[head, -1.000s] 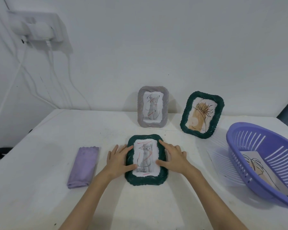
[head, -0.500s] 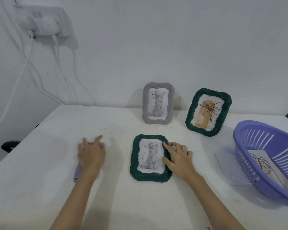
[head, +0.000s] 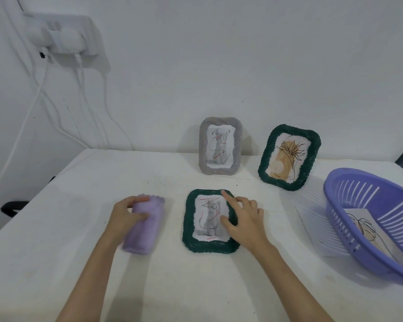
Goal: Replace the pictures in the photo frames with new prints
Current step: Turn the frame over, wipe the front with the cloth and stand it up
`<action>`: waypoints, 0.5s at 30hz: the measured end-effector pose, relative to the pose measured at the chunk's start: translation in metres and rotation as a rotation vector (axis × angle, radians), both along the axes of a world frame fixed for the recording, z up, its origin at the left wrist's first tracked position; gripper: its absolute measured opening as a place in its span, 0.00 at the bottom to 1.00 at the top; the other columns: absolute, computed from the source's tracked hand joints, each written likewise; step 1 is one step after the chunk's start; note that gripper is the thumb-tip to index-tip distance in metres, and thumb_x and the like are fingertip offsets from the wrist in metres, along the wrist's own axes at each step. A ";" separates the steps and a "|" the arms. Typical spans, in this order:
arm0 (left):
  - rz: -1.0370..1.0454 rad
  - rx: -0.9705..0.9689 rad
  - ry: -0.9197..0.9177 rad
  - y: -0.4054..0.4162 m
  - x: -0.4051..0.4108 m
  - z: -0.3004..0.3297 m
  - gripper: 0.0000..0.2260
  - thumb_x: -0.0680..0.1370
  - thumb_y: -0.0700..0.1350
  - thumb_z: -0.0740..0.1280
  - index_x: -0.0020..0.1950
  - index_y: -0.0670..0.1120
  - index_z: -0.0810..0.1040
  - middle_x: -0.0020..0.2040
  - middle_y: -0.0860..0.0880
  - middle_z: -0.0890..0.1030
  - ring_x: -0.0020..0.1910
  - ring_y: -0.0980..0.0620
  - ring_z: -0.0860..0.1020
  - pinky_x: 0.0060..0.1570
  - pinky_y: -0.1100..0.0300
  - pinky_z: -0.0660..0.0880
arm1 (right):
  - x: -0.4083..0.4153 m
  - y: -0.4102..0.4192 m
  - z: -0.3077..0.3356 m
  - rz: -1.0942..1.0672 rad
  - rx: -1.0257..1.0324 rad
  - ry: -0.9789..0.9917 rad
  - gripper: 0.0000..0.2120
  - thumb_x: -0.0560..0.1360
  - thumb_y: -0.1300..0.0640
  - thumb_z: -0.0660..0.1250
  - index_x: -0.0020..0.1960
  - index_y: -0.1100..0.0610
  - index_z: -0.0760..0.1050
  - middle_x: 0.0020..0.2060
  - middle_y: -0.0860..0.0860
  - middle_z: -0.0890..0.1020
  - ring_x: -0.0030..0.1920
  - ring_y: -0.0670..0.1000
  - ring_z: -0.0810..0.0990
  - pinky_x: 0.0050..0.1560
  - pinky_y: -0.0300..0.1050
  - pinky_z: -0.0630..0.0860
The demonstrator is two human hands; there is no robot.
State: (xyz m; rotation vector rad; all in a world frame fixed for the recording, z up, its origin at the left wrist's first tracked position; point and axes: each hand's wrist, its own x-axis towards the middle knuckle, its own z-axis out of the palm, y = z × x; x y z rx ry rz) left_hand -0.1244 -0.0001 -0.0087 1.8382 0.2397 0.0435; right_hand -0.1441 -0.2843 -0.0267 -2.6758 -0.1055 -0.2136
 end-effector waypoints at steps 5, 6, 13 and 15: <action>-0.175 -0.332 -0.038 -0.053 -0.011 0.018 0.16 0.70 0.32 0.70 0.52 0.49 0.79 0.55 0.53 0.79 0.49 0.53 0.79 0.49 0.52 0.79 | -0.013 0.040 0.024 0.321 0.828 0.237 0.21 0.76 0.49 0.63 0.65 0.32 0.63 0.38 0.42 0.77 0.39 0.45 0.71 0.46 0.34 0.70; -0.202 -0.362 -0.043 -0.064 -0.012 0.021 0.15 0.71 0.33 0.69 0.53 0.48 0.79 0.56 0.53 0.79 0.49 0.53 0.80 0.47 0.54 0.80 | -0.013 0.041 0.026 0.331 0.858 0.227 0.22 0.76 0.51 0.64 0.66 0.36 0.64 0.37 0.39 0.78 0.39 0.43 0.73 0.46 0.33 0.71; -0.304 -0.184 -0.018 -0.079 -0.013 0.015 0.10 0.80 0.45 0.60 0.56 0.56 0.76 0.54 0.52 0.78 0.47 0.54 0.76 0.45 0.63 0.73 | -0.012 0.018 0.022 0.099 0.491 0.270 0.20 0.72 0.61 0.62 0.62 0.46 0.74 0.41 0.48 0.80 0.42 0.56 0.75 0.55 0.51 0.72; -0.327 -0.078 -0.032 -0.077 -0.010 0.007 0.11 0.79 0.43 0.60 0.59 0.56 0.73 0.59 0.53 0.75 0.53 0.57 0.74 0.50 0.65 0.71 | -0.015 0.017 0.020 0.108 0.152 0.279 0.20 0.73 0.58 0.58 0.63 0.44 0.73 0.42 0.49 0.78 0.46 0.53 0.72 0.58 0.50 0.66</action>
